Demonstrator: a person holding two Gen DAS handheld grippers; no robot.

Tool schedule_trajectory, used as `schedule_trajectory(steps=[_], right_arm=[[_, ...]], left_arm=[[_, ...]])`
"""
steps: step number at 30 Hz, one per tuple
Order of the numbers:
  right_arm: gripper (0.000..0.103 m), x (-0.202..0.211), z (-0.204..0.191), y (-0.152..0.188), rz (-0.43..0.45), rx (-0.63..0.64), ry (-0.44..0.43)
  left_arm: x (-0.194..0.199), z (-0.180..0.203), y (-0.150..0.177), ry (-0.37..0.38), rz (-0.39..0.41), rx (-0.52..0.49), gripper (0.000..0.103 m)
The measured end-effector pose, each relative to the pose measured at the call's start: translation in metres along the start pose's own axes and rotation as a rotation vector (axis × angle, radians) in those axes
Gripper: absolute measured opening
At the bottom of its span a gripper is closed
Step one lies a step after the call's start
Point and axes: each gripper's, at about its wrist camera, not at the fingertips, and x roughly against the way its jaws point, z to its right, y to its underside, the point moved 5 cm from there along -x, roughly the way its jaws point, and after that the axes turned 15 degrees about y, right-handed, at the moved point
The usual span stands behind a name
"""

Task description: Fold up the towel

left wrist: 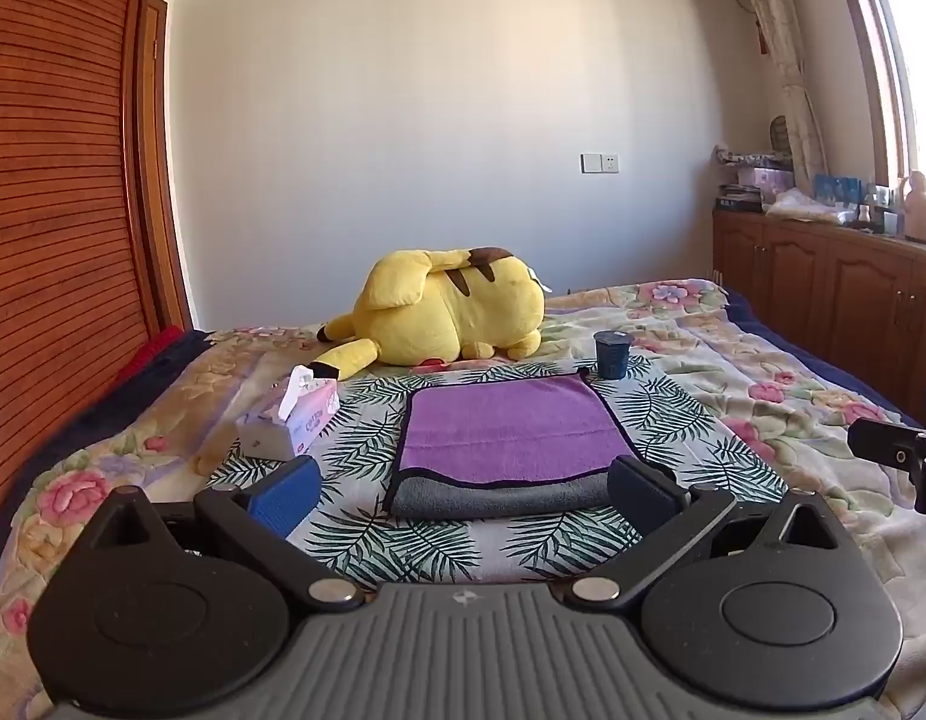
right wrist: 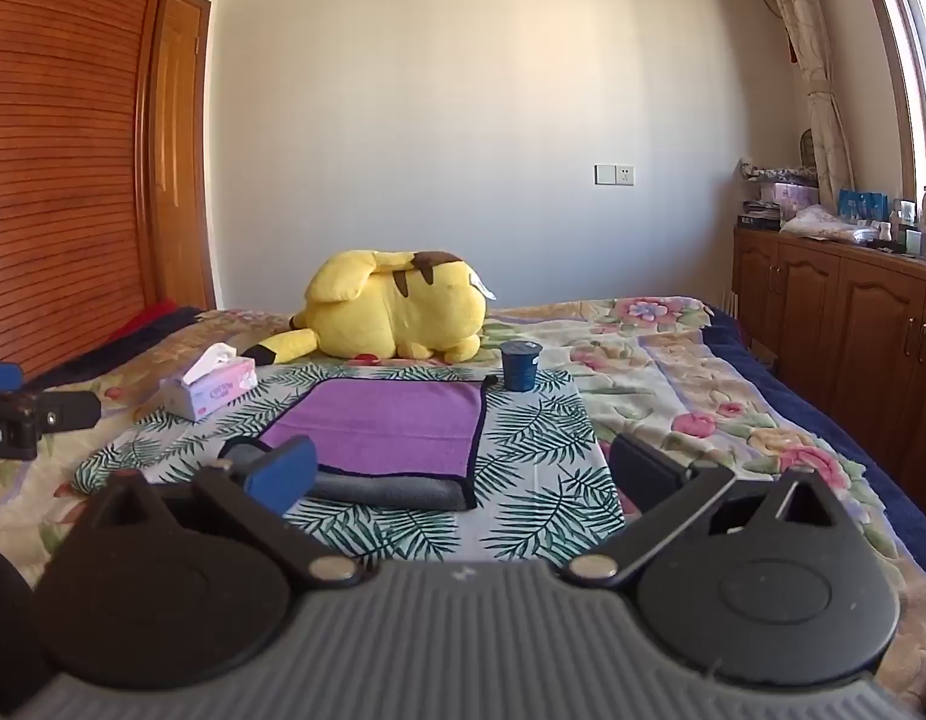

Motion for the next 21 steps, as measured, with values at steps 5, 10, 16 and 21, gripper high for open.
schedule_trajectory(steps=[5,10,16,21], right_arm=[[0.103,0.000,0.001,0.000,0.001,0.000,-0.001],[0.103,0.001,0.003,0.000,0.005,-0.001,0.000],[0.103,0.001,0.002,0.001,0.006,-0.002,-0.001],[0.103,0.001,0.002,0.001,0.005,-0.002,0.000]], left_arm=[[0.002,0.001,-0.006,-0.004,-0.001,-0.010,0.087],[0.002,0.004,-0.006,-0.010,0.007,-0.015,0.087],[0.004,0.004,-0.009,-0.008,0.008,-0.014,0.087],[0.005,0.004,-0.006,-0.008,0.014,-0.018,0.087]])
